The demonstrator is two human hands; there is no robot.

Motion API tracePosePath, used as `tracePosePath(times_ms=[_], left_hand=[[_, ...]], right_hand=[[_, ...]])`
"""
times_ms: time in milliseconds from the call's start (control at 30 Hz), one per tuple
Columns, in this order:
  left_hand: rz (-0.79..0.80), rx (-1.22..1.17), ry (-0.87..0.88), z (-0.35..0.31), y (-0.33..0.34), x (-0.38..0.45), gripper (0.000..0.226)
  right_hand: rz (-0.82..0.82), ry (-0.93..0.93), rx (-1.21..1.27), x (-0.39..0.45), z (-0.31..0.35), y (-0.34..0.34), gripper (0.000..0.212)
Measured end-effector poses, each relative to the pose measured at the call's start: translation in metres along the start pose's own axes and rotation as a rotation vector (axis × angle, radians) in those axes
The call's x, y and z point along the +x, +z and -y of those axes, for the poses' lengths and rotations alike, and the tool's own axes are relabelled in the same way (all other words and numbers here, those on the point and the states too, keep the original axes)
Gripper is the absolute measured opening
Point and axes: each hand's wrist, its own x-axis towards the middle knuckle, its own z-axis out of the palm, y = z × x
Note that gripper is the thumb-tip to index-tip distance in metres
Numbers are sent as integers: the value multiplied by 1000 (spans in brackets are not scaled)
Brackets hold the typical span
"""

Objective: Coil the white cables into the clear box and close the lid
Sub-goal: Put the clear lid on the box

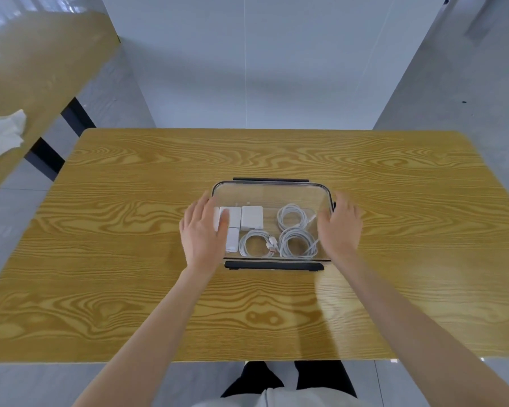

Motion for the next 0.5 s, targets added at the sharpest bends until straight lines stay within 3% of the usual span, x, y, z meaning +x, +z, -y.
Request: tracePosePath(times_ms=[100,167,300,500], left_hand=[[114,97,501,1,-3,-8,56],[219,101,656,-1,-3,-16,62],[368,164,708,1,5,-31,74],[286,181,752,8,16,-32,63]], right_hand=[[82,-366,-143,20,29,4,48],[181,-517,-213,32,49,16,49],[393,-530,-344,44,69,42,54],[504,-405,-390,51,78,53,62]])
